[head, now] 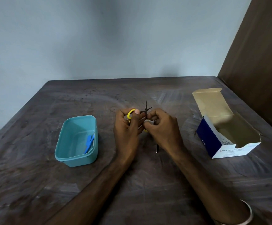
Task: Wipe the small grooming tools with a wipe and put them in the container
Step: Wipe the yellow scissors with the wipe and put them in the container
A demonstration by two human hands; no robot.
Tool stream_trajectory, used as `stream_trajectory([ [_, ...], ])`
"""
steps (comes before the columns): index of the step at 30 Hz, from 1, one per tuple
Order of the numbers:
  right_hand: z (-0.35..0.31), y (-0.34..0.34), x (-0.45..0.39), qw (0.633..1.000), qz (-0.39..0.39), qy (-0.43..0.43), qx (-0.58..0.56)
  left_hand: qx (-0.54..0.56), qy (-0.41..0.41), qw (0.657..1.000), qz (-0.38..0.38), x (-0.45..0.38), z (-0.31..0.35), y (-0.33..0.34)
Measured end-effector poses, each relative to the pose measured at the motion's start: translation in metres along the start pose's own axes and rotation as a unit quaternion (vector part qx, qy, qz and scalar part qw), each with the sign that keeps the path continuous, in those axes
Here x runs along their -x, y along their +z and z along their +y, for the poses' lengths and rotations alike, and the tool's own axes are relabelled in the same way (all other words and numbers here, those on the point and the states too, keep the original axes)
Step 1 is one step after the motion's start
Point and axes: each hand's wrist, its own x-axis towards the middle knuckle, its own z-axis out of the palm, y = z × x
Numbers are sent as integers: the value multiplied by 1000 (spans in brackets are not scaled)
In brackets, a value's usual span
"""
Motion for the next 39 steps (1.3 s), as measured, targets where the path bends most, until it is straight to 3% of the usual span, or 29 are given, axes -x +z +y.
stream_trajectory([
  [18, 5, -1, -2, 1000, -4, -3, -30, -2, 6, 1000, -8, 2, 5, 0],
  [23, 2, -7, -8, 989, -30, 50, -134, 20, -8, 1000, -9, -4, 6, -3],
  [31, 5, -15, -15, 941, -91, 131, -299, 84, -69, 994, -2, -17, 12, -13],
  [36, 6, -14, -16, 948, -25, 143, -285, 125, -95, 988, 10, -23, 12, -16],
  [39, 6, -15, -15, 950, -37, 133, -279, 135, -109, 985, 8, -24, 12, -16],
])
